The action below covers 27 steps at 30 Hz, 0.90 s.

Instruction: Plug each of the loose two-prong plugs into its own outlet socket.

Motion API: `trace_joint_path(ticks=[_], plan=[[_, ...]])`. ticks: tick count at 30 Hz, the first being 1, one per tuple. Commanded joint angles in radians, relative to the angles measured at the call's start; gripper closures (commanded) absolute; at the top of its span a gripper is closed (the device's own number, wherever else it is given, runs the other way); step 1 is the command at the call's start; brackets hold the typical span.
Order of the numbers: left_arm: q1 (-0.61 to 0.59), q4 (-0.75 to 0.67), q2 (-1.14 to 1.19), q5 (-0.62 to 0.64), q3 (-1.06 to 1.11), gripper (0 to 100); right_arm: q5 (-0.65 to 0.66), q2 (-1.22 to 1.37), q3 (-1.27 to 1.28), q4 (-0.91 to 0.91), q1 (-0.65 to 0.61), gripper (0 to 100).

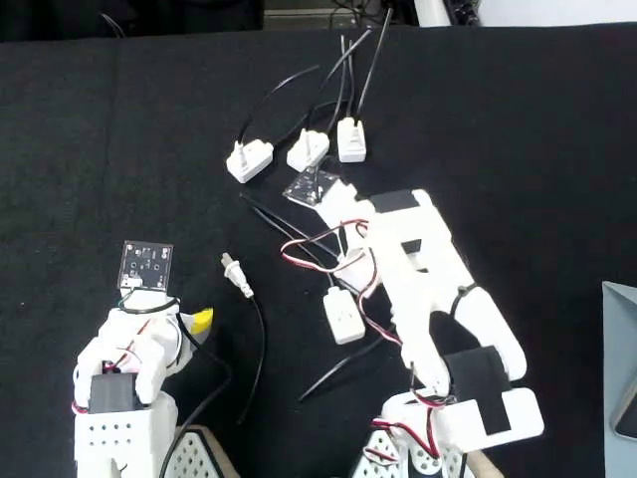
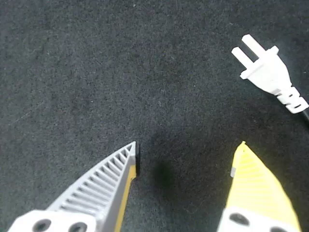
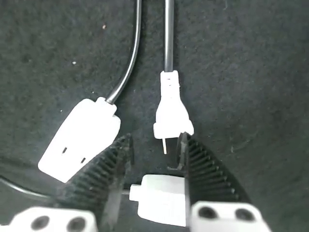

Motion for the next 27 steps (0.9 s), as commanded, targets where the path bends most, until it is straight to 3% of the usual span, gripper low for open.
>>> trace_joint_path(ticks=[1,12,21,27], plan=[[0.004,0.003,0.002,-0.002,0.019,69,0.008,-0.038,0.013,-0.040,-0.014,84.8],[0.004,0.003,0.002,-0.002,0.019,69,0.009,-0.035,0.105,-0.195,-0.025,84.8],[0.004,0.003,0.002,-0.002,0.019,69,0.009,0.153,-0.001,-0.189,-0.017,85.2],[0.004,0.003,0.002,-0.002,0.019,69,0.009,0.153,-0.015,-0.195,-0.018,97.5]])
